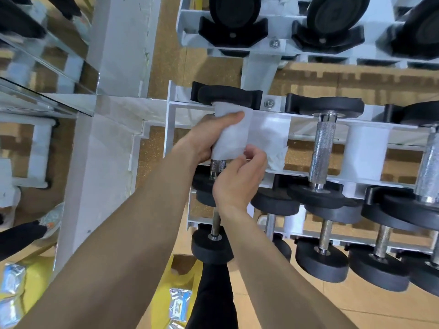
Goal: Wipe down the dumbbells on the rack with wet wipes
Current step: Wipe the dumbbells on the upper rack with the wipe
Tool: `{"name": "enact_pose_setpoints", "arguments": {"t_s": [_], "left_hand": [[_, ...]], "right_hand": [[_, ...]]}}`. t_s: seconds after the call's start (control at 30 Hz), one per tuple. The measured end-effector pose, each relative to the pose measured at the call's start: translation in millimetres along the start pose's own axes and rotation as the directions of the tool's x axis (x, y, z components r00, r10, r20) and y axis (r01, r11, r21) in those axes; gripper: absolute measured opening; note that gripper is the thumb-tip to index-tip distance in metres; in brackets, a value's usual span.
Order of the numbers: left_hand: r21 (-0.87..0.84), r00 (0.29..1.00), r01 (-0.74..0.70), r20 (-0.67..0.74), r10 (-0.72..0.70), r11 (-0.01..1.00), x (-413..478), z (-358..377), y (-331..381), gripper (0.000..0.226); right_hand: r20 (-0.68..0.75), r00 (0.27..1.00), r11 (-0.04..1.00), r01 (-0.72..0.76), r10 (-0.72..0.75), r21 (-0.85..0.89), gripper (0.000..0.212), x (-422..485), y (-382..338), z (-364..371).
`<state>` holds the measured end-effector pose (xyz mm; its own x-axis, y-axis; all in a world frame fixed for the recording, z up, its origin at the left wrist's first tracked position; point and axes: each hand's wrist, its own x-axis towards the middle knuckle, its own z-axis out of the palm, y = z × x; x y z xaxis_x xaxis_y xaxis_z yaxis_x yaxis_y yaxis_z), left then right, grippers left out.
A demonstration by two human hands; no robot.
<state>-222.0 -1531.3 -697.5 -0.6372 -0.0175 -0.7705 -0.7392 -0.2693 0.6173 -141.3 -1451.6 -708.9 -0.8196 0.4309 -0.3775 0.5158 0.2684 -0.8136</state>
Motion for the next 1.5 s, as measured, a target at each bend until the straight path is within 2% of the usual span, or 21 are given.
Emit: {"name": "enact_pose_setpoints", "arguments": {"t_s": [0.07, 0.13, 0.2, 0.23, 0.3, 0.4, 0.53, 0.63, 0.7, 0.8, 0.87, 0.93, 1.0, 1.07, 1.13, 1.17, 1.27, 1.33, 1.4, 1.5], "left_hand": [[0.087, 0.998, 0.002, -0.067, 0.003, 0.996, -10, -1, -10, 0.020], [0.299, 0.989, 0.030, -0.148, 0.016, 0.954, -21, 0, -19, 0.023], [0.554, 0.970, 0.037, -0.220, 0.103, 0.832, -27, 3, -26, 0.025], [0.629, 0.959, 0.044, -0.243, 0.143, 0.776, -28, 6, -28, 0.025], [0.635, 0.945, 0.054, -0.282, 0.167, 0.771, -24, 10, -30, 0.027], [0.391, 0.957, -0.005, -0.264, 0.117, 0.921, -8, 9, -20, 0.032], [0.038, 0.992, -0.042, -0.121, 0.047, 0.998, 11, 3, 6, 0.040], [-0.045, 1.000, 0.019, -0.001, -0.019, 0.999, 11, -4, 2, 0.043], [0.024, 0.999, 0.030, 0.034, -0.031, 0.999, 8, -10, -6, 0.043], [0.173, 0.991, 0.046, 0.113, -0.067, 0.984, -3, -20, -13, 0.029], [0.263, 0.990, 0.035, 0.123, -0.069, 0.964, -11, -25, -18, 0.034], [0.426, 0.996, -0.034, 0.089, -0.004, 0.904, -21, -25, -21, 0.039], [0.620, 0.995, -0.095, 0.027, 0.100, 0.778, -30, -24, -26, 0.039], [0.695, 0.977, -0.121, -0.045, 0.211, 0.709, -41, -28, -32, 0.030], [0.652, 0.945, -0.162, -0.114, 0.307, 0.741, -49, -39, -35, 0.020], [0.618, 0.929, -0.168, -0.162, 0.333, 0.768, -51, -47, -36, 0.025], [0.469, 0.920, -0.179, -0.231, 0.316, 0.865, -54, -61, -29, 0.018], [0.352, 0.965, -0.130, -0.170, 0.200, 0.927, -48, -59, -26, 0.011], [0.150, 0.993, -0.031, -0.111, 0.048, 0.988, -38, -50, -28, 0.009], [0.016, 0.992, 0.120, -0.043, -0.120, 0.993, -28, -35, -28, 0.048]], "right_hand": [[-0.022, 0.998, 0.998, 0.063, -0.063, -0.022, 0.023, -2, 0, 0], [-0.048, 0.994, 0.995, 0.097, -0.099, -0.034, 0.022, -4, 1, 1], [-0.064, 0.993, 0.994, 0.100, -0.102, -0.032, 0.021, -3, 1, 2], [-0.075, 0.991, 0.994, 0.105, -0.107, -0.032, 0.022, -2, 2, 3], [-0.087, 0.989, 0.993, 0.115, -0.117, -0.036, 0.023, 0, 4, 4], [-0.082, 0.986, 0.989, 0.143, -0.146, -0.048, 0.027, 0, 6, 6], [-0.076, 0.984, 0.986, 0.159, -0.163, -0.055, 0.030, 0, 7, 7], [-0.081, 0.984, 0.986, 0.157, -0.161, -0.053, 0.031, -2, 7, 8], [-0.083, 0.983, 0.986, 0.158, -0.162, -0.049, 0.031, -2, 6, 7], [-0.089, 0.983, 0.986, 0.154, -0.159, -0.064, 0.031, -2, 6, 6], [-0.100, 0.983, 0.986, 0.148, -0.156, -0.080, 0.031, -3, 5, 7], [-0.106, 0.982, 0.985, 0.144, -0.153, -0.093, 0.031, -3, 4, 6], [-0.108, 0.980, 0.982, 0.154, -0.166, -0.107, 0.031, -2, 4, 6], [-0.113, 0.975, 0.977, 0.181, -0.194, -0.118, 0.031, -3, 4, 6], [-0.118, 0.971, 0.973, 0.194, -0.209, -0.126, 0.030, -3, 3, 6], [-0.119, 0.971, 0.973, 0.192, -0.207, -0.129, 0.028, -3, 3, 6], [-0.123, 0.971, 0.972, 0.187, -0.204, -0.142, 0.024, -2, 1, 5], [-0.124, 0.969, 0.970, 0.198, -0.216, -0.141, 0.023, -2, 1, 5], [-0.125, 0.966, 0.968, 0.208, -0.226, -0.140, 0.023, -1, 2, 6], [-0.127, 0.963, 0.966, 0.222, -0.239, -0.135, 0.025, 0, 5, 7]]}}
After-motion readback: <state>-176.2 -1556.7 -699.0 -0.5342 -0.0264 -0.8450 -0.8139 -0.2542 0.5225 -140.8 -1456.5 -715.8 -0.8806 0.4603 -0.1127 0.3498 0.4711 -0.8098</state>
